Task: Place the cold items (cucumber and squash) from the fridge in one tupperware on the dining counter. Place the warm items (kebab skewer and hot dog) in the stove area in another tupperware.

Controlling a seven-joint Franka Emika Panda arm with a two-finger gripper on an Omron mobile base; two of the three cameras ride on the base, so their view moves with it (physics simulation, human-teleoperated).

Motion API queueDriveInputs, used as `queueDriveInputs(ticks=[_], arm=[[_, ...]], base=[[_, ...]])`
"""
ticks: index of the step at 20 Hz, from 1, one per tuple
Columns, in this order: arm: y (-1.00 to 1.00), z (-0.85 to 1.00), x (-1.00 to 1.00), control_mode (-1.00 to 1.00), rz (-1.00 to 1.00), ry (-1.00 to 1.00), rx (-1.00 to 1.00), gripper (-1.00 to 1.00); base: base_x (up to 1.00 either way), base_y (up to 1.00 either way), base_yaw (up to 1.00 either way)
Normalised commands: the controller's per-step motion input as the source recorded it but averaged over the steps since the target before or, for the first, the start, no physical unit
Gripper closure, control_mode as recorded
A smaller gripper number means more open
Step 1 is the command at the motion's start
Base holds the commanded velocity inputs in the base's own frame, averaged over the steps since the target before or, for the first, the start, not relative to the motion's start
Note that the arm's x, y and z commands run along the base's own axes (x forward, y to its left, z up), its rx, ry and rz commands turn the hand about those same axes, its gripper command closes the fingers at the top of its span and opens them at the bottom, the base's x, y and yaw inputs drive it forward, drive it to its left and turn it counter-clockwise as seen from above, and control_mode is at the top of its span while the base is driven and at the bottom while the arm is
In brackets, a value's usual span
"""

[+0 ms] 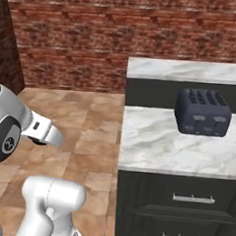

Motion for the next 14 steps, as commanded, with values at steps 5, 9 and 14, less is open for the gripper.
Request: queueDriveInputs(ticks=[5,9,14], arm=[[0.00,0.00,0.00,1.00,0.00,0.00,0.00,1.00],[0.00,0.00,0.00,1.00,0.00,0.00,0.00,1.00],[0.00,0.00,0.00,1.00,0.00,0.00,0.00,1.00]], base=[[0.42,1.00,-0.50],[0.47,1.00,-0.52],[0.48,1.00,-0.51]])
